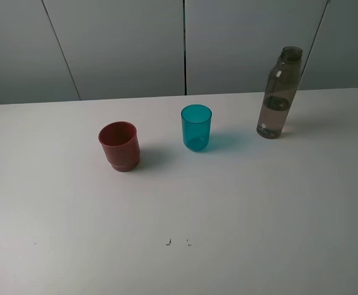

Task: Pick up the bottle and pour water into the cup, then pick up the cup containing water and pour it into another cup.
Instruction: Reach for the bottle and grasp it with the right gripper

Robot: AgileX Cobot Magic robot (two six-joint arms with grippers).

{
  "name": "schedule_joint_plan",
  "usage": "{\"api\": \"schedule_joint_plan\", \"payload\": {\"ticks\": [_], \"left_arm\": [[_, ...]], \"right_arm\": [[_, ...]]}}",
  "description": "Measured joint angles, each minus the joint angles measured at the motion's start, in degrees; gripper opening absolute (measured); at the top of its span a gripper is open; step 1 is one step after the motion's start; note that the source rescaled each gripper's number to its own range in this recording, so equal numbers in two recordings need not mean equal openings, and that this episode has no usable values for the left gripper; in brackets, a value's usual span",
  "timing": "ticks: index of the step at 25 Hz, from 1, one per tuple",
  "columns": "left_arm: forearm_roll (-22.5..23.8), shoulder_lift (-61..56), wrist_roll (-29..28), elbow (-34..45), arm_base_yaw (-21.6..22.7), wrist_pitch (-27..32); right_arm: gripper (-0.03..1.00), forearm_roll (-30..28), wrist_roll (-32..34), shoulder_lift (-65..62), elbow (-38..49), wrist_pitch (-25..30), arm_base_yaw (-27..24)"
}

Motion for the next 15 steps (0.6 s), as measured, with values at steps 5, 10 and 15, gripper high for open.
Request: {"api": "schedule_joint_plan", "payload": {"ticks": [5,10,15], "left_arm": [[0.0,0.0,0.0,0.0,0.0,0.0],[0.0,0.0,0.0,0.0,0.0,0.0],[0.0,0.0,0.0,0.0,0.0,0.0]], "right_arm": [[1.00,0.0,0.0,0.0,0.0,0.0,0.0],[1.00,0.0,0.0,0.0,0.0,0.0,0.0],[1.00,0.0,0.0,0.0,0.0,0.0,0.0]]}}
